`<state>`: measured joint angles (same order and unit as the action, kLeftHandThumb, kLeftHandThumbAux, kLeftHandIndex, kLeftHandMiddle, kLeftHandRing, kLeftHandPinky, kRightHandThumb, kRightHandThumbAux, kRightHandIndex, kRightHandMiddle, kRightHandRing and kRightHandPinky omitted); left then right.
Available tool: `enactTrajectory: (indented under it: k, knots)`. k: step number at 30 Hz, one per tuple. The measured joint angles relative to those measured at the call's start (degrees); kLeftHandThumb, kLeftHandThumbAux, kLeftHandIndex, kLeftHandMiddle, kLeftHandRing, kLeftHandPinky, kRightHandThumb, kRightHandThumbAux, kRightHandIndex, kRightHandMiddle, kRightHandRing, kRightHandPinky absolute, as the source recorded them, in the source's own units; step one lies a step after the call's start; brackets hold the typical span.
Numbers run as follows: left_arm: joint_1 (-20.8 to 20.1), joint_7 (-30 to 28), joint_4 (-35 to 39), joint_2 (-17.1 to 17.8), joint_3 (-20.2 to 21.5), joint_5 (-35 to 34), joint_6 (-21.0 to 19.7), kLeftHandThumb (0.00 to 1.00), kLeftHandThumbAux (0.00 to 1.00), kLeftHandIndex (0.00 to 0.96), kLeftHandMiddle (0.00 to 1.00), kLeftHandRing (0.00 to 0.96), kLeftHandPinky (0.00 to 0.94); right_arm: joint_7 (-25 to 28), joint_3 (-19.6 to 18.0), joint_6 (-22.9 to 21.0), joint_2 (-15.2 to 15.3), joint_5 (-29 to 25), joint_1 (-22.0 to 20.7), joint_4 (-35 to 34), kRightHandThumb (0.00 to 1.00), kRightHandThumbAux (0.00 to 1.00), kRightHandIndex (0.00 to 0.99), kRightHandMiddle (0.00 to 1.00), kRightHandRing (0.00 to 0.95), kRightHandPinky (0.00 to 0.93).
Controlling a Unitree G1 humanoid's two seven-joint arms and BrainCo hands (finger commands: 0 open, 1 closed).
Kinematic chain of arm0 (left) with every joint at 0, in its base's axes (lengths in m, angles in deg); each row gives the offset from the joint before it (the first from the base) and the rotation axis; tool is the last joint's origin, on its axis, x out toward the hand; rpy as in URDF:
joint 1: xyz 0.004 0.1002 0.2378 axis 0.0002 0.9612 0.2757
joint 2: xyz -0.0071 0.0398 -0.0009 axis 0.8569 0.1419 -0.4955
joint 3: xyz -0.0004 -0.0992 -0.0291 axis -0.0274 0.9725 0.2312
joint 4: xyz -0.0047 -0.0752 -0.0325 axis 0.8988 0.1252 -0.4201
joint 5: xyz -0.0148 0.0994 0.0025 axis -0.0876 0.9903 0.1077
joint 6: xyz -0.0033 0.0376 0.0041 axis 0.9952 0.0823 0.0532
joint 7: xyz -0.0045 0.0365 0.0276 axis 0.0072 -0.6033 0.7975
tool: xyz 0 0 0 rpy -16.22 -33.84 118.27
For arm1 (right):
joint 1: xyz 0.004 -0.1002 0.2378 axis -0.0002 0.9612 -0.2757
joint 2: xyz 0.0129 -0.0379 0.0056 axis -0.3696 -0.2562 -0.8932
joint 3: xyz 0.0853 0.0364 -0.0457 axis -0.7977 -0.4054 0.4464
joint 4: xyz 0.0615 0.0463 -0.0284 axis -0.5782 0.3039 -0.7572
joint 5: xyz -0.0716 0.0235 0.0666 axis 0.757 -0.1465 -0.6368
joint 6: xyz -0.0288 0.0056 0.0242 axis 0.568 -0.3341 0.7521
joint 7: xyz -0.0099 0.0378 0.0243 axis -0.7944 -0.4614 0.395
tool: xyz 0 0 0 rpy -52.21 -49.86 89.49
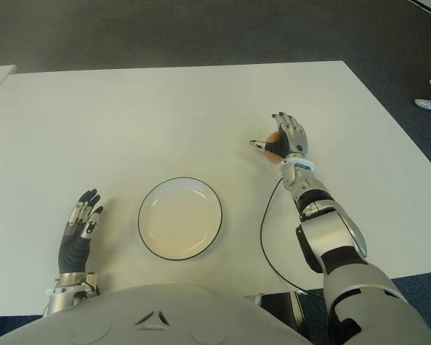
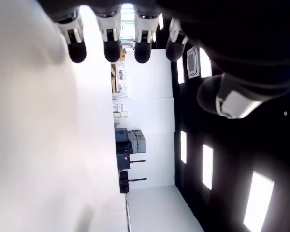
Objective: Put the apples into the plate.
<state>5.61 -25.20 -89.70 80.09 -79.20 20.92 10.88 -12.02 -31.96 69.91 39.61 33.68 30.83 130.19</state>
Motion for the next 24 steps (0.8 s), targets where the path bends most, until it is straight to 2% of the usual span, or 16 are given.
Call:
enactTrajectory:
  k: [6,7,9,10,13,19,24]
  knots:
    - [0.0,-0.6,-0.3,-0.4,-0.1,-1.3,0.8,0.027,0.423,0.005,0.000,0.000,0.010,-1.1,0.5,0.0,0.0,0.1,0.3,0.0,0.532,0.476,0.281,0.303,0.262,0.231]
    - [0.0,-0.7,-0.3,-0.5,-0.1,-1.4,0.8,0.027,0.422,0.005,0.000,0.000,0.010,-1.4,0.6,0.0,0.0,0.2,0.3,0.0,0.594,0.557,0.333,0.373,0.347,0.306]
    - [0.0,-0.7,-0.4,-0.7,-0.1,-1.5,1.0,0.026,0.421,0.004,0.000,0.000,0.010,-2.1,1.1,0.0,0.0,0.3,0.4,0.0,0.651,0.626,0.380,0.443,0.430,0.383]
    - [0.0,-0.8,-0.4,-0.7,-0.1,-1.5,1.1,0.025,0.419,0.003,0.000,0.000,0.010,-2.4,1.4,0.0,0.0,0.5,0.4,0.0,0.720,0.642,0.397,0.457,0.476,0.428]
    - [0.0,-1.0,-0.6,-0.9,-0.2,-1.5,1.6,0.025,0.416,0.001,0.000,0.000,0.011,-3.4,2.2,0.0,0.0,1.2,0.4,0.0,0.805,0.661,0.418,0.476,0.540,0.497]
    - [-0.1,-1.3,-1.2,-1.6,-0.3,-1.7,3.3,0.035,0.392,0.000,0.000,0.000,0.012,-3.9,3.2,-0.2,-0.1,1.4,0.0,0.2,0.851,0.670,0.425,0.499,0.658,0.656]
    - [-0.1,-1.4,-1.7,-1.7,-0.3,-2.0,4.4,0.045,0.373,0.000,0.000,0.000,0.007,-3.6,3.4,-0.8,-0.5,1.3,-1.0,0.2,0.855,0.675,0.415,0.506,0.714,0.699]
